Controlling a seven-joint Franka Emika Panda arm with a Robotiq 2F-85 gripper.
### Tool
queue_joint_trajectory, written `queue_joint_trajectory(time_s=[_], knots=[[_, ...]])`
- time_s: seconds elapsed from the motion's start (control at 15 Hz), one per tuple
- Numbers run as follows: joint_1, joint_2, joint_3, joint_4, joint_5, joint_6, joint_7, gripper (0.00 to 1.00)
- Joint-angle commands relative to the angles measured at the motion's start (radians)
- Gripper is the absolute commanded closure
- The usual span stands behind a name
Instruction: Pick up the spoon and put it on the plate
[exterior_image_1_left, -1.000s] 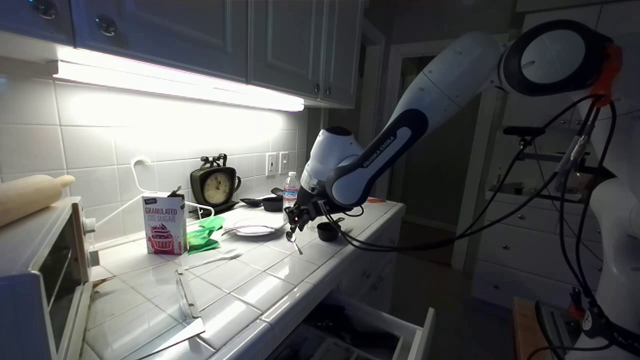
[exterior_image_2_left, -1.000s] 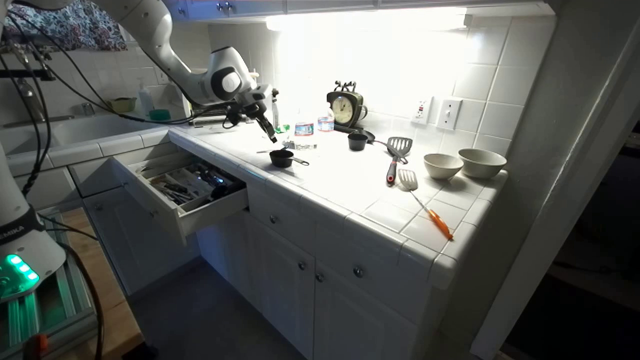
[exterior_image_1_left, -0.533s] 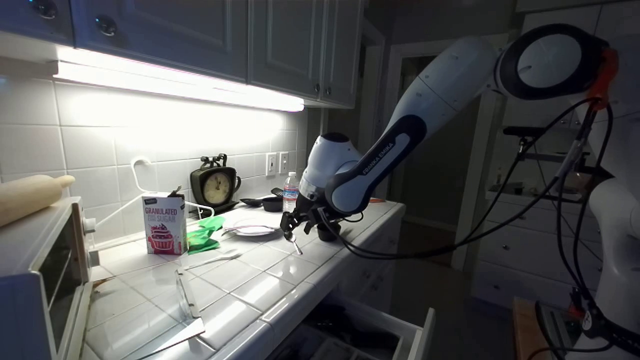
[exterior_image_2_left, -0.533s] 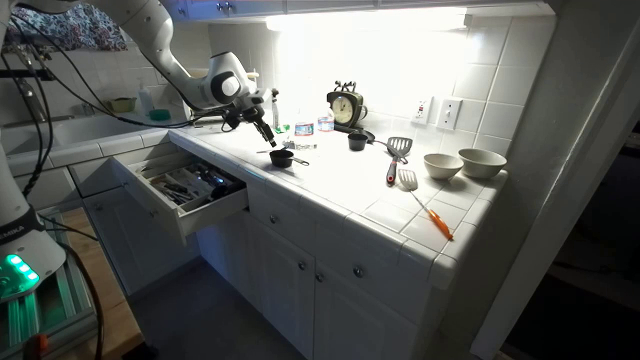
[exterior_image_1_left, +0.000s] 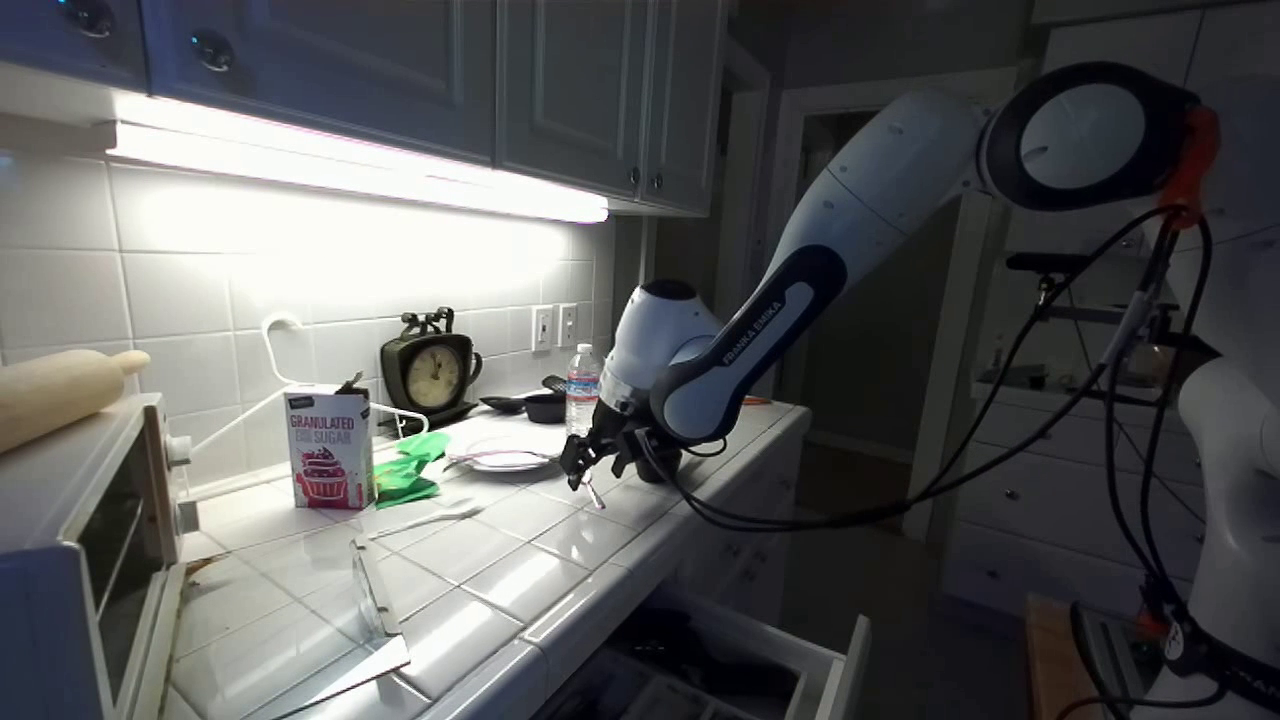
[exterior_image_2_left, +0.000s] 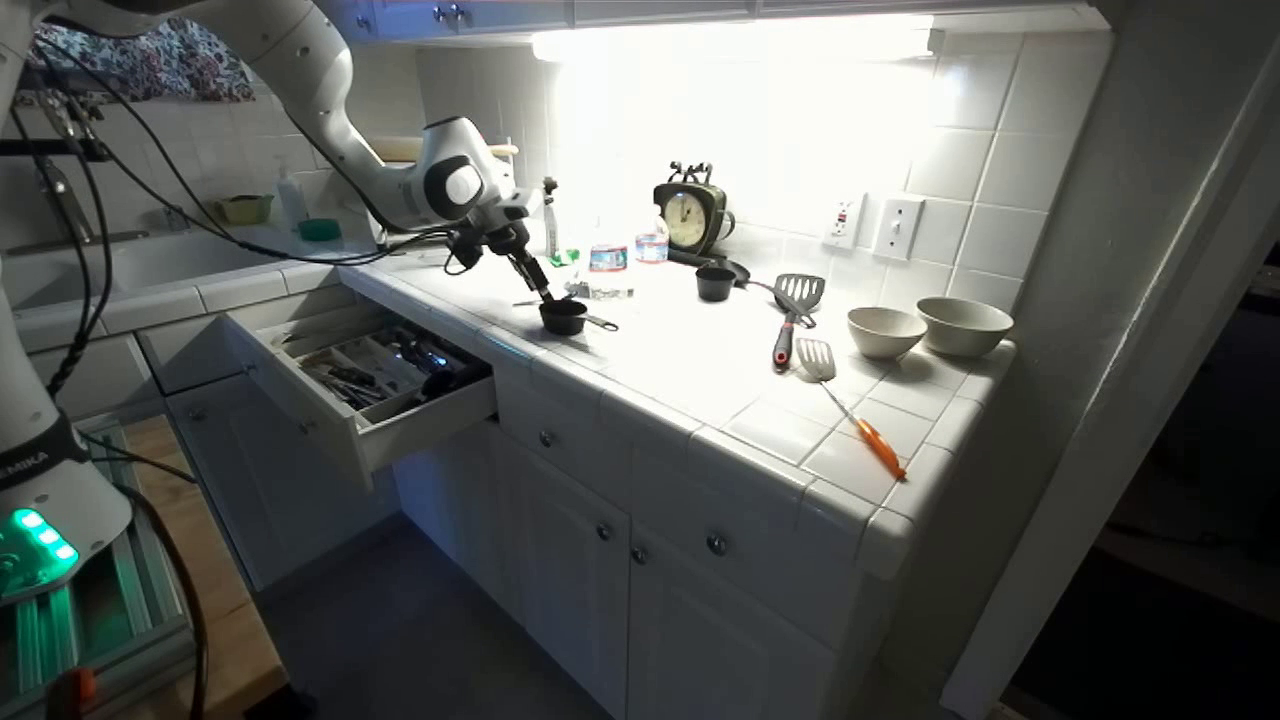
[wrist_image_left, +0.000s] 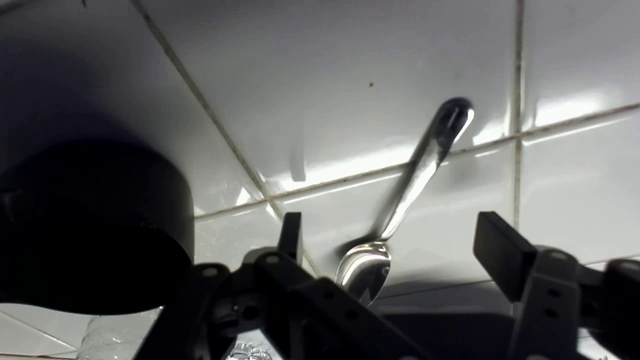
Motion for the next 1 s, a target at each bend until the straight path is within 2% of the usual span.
queue_joint_trajectory(time_s=[0.0, 0.53, 0.93], knots=[[0.015, 0.021, -0.019, 0.015, 0.013, 0.023, 0.018, 0.43], [0.015, 0.028, -0.02, 0.02, 0.014, 0.018, 0.015, 1.0], [0.014, 0.013, -0.016, 0.011, 0.014, 0.01, 0.005, 0.98]])
